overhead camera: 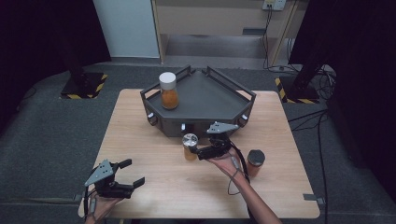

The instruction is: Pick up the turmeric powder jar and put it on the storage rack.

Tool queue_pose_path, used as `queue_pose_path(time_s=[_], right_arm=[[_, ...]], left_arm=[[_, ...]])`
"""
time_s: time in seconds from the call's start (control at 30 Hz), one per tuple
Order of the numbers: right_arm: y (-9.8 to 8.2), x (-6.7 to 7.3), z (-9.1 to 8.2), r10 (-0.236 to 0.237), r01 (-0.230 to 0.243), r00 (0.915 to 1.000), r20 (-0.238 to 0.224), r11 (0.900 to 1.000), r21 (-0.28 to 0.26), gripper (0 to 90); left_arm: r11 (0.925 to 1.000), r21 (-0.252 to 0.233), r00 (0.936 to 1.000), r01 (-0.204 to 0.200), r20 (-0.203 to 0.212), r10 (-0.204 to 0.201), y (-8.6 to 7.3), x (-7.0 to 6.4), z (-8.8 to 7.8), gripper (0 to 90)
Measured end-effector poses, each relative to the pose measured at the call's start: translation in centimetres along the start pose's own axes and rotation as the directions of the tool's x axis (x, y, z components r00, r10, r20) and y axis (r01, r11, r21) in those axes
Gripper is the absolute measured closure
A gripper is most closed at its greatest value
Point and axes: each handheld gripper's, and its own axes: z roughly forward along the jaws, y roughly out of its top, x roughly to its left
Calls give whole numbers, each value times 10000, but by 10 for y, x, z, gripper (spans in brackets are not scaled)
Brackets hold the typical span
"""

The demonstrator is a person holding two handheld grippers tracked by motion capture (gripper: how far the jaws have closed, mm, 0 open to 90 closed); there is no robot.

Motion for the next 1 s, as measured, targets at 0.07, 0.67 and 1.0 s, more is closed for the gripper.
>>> queue_pose_path(time_s=[0.07, 0.67, 1.0], right_arm=[[-1, -1, 4, 44, -44, 10000, -41, 10000, -21, 97], [-4, -1, 38, 149, -149, 9999, 16, 9997, 185, 157], [-16, 5, 50, -126, 127, 9995, 306, 9999, -15, 299]], left_arm=[[10000, 10, 10000, -5, 10, 5, 0, 0, 0, 54], [10000, -16, 10000, -37, 17, 37, 0, 0, 0, 56], [10000, -20, 10000, -7, 9, 7, 0, 0, 0, 56]])
